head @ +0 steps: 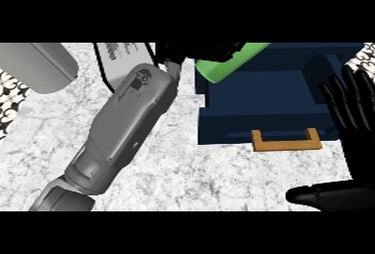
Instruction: Pick up the cup, place it into the drawer and close the drawer
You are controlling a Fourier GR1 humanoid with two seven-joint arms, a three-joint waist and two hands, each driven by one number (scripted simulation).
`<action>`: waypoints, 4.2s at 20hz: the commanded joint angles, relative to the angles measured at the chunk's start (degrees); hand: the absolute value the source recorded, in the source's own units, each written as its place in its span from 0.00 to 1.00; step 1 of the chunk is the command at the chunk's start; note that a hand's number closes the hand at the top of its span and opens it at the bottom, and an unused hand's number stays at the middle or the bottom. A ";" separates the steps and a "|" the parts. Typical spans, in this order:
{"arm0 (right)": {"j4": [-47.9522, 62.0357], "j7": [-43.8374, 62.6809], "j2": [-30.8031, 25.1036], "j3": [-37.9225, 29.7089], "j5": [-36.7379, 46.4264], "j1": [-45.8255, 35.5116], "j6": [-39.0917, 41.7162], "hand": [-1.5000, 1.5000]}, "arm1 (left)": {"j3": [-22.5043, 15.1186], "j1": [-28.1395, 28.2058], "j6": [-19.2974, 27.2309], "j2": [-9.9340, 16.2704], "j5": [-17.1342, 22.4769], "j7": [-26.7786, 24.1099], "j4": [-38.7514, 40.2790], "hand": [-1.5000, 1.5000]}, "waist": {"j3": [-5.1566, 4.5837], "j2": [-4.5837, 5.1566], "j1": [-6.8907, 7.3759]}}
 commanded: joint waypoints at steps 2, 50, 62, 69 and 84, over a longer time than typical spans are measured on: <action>1.41 -0.42 1.93 3.13 3.63 -2.29 -2.00 0.00 | -6.20 -4.51 5.47 -0.02 6.28 -1.86 7.09 1.00 | 0.00 0.08 -0.53; -1.03 -1.19 -8.85 -1.51 -3.47 1.83 12.55 1.00 | -16.93 0.14 5.15 5.13 26.97 -10.55 2.57 0.00 | -0.05 -0.81 2.87; -2.55 -0.23 -10.24 2.29 7.30 5.79 13.51 1.00 | -15.13 27.22 4.31 23.45 28.21 -2.40 -27.86 0.00 | -0.03 -0.85 3.44; 4.38 -6.78 -11.69 8.45 23.20 2.14 12.53 1.00 | -10.95 38.50 -0.91 27.09 29.45 -4.13 -35.09 0.00 | -0.05 -0.41 3.03; 38.55 -22.09 -8.68 18.92 51.85 -7.84 -2.40 0.00 | -2.00 56.16 -15.28 34.32 31.68 -5.57 -42.05 0.00 | 0.00 -0.17 2.83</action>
